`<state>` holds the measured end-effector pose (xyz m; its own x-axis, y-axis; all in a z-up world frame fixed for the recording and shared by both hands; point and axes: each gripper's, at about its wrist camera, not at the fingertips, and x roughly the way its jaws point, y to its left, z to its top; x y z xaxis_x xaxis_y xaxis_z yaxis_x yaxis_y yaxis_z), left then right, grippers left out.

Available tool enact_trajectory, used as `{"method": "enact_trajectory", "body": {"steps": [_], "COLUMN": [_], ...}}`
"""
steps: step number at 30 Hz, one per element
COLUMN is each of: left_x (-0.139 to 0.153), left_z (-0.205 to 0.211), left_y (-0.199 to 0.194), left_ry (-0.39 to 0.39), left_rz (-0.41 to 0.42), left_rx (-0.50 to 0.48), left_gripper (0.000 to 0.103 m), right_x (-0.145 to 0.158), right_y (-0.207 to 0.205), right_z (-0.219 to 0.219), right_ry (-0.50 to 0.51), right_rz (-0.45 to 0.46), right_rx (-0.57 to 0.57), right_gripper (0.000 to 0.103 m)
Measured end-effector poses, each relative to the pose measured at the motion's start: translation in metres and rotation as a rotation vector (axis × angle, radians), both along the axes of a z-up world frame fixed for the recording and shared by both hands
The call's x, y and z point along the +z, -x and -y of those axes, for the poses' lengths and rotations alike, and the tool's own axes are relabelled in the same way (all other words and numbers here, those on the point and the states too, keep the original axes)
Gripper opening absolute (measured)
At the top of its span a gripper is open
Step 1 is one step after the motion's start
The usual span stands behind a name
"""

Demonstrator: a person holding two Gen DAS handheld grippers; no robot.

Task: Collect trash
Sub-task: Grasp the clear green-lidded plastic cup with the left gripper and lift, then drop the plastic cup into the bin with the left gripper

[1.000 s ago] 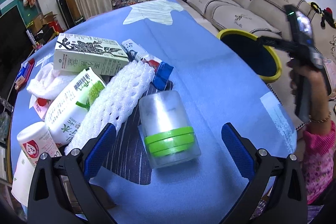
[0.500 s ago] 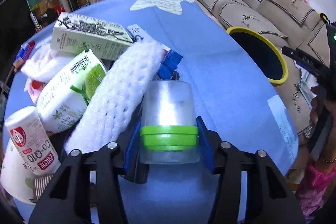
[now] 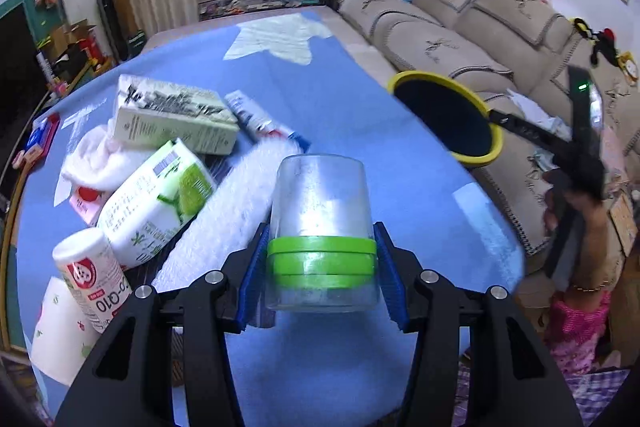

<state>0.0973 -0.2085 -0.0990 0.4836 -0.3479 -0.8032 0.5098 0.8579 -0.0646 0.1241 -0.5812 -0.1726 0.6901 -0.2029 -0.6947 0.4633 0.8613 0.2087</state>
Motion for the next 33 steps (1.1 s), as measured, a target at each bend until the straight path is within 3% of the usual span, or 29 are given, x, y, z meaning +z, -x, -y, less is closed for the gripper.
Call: {"method": "enact_trajectory", "body": {"steps": [6, 19, 26, 33], "left_x": [0.017, 0.022, -0.016, -0.07], "left_z": [0.034, 0.166, 0.263, 0.323], "left_y": [0.003, -0.041, -0.078, -0.113], "left_ry": [0.017, 0.033, -0.042, -0.119], "left_rz": [0.043, 0.091, 0.017, -0.075], "left_rx": [-0.071, -0.212, -0.259, -0.26], "left_gripper": [0.051, 0.051, 0.051, 0.05], "right_x": [0.003, 0.016, 0.012, 0.0], "right_y": [0.008, 0.045, 0.063, 0.067], "right_z": [0.003, 0.033, 0.056, 0.073], "right_ry": [0.015, 0.056, 0.056, 0.036], "right_rz": [0.01, 0.038, 0.031, 0.007], "right_rx": [-0.027, -0.127, -0.188, -0.217], "right_gripper": [0.069, 0.069, 0.069, 0.069]}}
